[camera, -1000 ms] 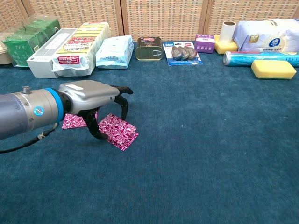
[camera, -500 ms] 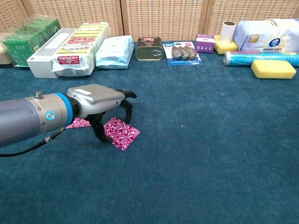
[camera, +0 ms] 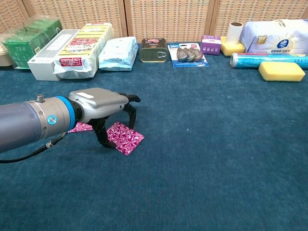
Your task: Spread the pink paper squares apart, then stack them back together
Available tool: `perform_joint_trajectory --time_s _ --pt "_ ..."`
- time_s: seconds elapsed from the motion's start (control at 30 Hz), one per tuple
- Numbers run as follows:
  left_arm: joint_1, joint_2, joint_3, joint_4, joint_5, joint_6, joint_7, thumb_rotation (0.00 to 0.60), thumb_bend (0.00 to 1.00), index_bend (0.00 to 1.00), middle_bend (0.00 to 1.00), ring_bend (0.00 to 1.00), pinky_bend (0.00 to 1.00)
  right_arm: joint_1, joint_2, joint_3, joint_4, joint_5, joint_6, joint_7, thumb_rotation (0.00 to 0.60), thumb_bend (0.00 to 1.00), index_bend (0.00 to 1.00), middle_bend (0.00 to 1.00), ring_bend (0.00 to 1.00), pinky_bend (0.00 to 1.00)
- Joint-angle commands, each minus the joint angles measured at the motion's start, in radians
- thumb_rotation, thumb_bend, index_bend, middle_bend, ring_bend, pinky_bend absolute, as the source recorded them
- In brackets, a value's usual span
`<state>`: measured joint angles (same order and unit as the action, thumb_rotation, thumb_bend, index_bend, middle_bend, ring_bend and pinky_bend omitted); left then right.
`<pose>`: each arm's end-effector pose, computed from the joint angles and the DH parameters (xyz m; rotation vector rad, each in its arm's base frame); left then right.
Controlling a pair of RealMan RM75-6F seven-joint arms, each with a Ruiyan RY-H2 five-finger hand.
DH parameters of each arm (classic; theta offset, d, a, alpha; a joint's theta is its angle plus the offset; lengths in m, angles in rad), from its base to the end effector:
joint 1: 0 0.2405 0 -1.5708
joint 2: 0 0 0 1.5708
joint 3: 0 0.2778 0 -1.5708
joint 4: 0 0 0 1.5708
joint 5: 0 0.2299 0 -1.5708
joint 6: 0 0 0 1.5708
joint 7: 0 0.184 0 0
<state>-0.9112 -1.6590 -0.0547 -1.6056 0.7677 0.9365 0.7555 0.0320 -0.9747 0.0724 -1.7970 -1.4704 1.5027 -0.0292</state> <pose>-0.1133 0.3443 -0.1273 -2.1567 -0.8752 -0.6194 -0.3204 -0.2099 0.1885 1.3162 -0.9247 0.8922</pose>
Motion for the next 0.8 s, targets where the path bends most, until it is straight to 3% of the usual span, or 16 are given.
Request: perform_joint_trajectory --time_s 0.03,0.63,0.8 --pt "-0.004 -0.001 0.003 0.001 -0.013 0.002 0.007 0.600 0.22 0.38 0.00 0.04 0.13 0.000 0.001 0.000 0.000 0.001 0.000 0.001 0.600 0.00 0.10 0.00 0.00 0.00" --pt "-0.030 -0.002 0.013 -0.014 -0.056 0.039 0.045 0.600 0.20 0.28 0.00 0.04 0.13 -0.003 0.007 0.003 0.001 0.002 0.005 0.014 0.600 0.00 0.10 0.00 0.00 0.00" --pt "-0.008 0.027 0.007 -0.067 -0.027 0.108 0.032 0.600 0.20 0.27 0.00 0.04 0.13 -0.004 0.010 0.004 0.002 0.003 0.006 0.022 0.600 0.00 0.10 0.00 0.00 0.00"
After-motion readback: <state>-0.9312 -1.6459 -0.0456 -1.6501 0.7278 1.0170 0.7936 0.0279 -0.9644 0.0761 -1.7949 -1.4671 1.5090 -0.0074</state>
